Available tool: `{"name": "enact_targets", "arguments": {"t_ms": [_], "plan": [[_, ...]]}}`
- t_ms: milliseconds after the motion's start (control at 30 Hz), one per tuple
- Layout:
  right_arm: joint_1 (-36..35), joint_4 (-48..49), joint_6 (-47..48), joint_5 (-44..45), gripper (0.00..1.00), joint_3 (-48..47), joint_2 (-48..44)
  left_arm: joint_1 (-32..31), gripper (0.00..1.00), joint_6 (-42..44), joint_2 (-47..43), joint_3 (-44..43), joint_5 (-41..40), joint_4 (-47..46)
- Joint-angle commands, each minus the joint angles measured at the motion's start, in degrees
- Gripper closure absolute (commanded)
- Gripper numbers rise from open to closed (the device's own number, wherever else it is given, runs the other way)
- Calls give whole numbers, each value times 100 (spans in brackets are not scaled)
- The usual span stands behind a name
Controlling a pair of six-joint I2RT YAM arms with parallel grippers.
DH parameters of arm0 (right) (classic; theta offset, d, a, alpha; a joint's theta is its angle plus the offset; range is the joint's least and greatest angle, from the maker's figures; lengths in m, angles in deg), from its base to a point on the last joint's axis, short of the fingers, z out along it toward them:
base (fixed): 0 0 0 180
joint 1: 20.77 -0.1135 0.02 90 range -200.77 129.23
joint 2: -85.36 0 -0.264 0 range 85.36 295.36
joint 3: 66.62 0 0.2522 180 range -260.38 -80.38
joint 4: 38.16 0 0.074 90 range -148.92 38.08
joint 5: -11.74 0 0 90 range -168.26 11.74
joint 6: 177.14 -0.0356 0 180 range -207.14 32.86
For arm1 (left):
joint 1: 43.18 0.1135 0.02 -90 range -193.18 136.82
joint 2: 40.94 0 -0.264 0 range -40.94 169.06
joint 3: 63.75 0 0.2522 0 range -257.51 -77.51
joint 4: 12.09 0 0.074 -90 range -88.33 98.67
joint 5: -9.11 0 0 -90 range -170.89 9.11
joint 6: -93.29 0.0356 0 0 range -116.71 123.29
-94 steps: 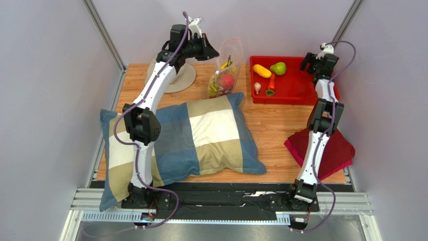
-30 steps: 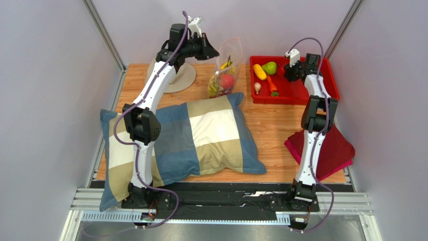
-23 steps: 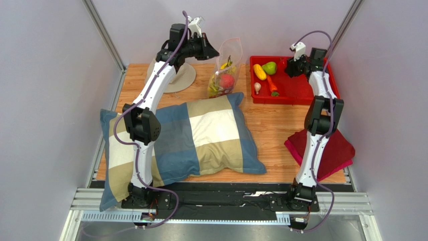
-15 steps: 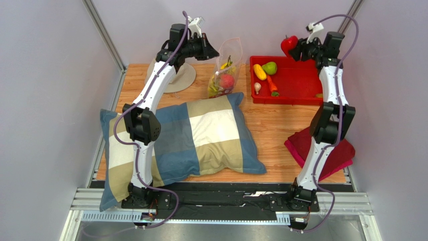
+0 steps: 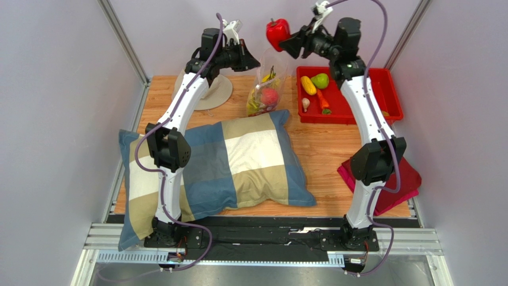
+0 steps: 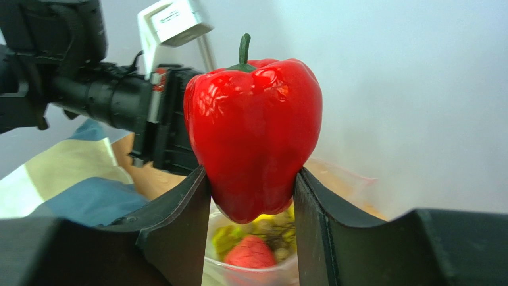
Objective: Place the food in the zip-top bag and seal the zipper
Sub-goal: Place the fake vegetable in the zipper food storage bag, then zip the zipper food storage bag at the center of the board.
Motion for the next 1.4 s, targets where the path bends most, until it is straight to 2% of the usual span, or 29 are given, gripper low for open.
{"name": "enact_targets", "arguments": {"t_ms": [0, 233, 333, 367, 433, 467, 500, 567, 667, 833, 1033, 1233, 1333, 1367], "plan": [[-357, -269, -206, 741, 100, 325, -245, 15, 100, -62, -69, -181, 43, -196], [-648, -734, -496, 1900, 100, 545, -193, 15, 100, -18, -122, -146, 34, -188], [-692, -981, -671, 1963, 94, 475, -114, 15, 100, -53, -113, -137, 34, -223], [-718, -1060, -681, 1868, 81, 431, -96, 15, 100, -53, -122, -137, 34, -232], [-745, -1324, -715, 1622, 65, 256, -52, 15, 100, -71, -104, -137, 34, -240], [-745, -1359, -725, 1534, 49, 220, -43, 6, 100, -53, -113, -146, 34, -240], [-736, -1360, -742, 1463, 42, 211, -69, 15, 100, -53, -104, -137, 16, -240], [-745, -1333, -795, 1340, 29, 220, -148, 15, 100, -53, -113, -155, 16, -240], [-727, -1316, -839, 1269, 18, 202, -263, 15, 100, -44, -122, -172, 16, -240], [-500, -1263, -892, 1417, 17, 80, -333, 15, 100, -18, -131, -172, -1, -232], [-226, -1473, -909, 1629, 20, 9, -246, 15, 100, -27, -148, -164, 7, -258], [-217, -1869, -926, 1384, 23, -8, -53, 15, 100, -36, -139, -164, 34, -284], [-226, -2027, -988, 1261, 28, -104, 114, 6, 100, -9, -140, -164, 60, -276], [-226, -2071, -1032, 1234, 33, -131, 159, -2, 100, 8, -148, -172, 95, -302]]}}
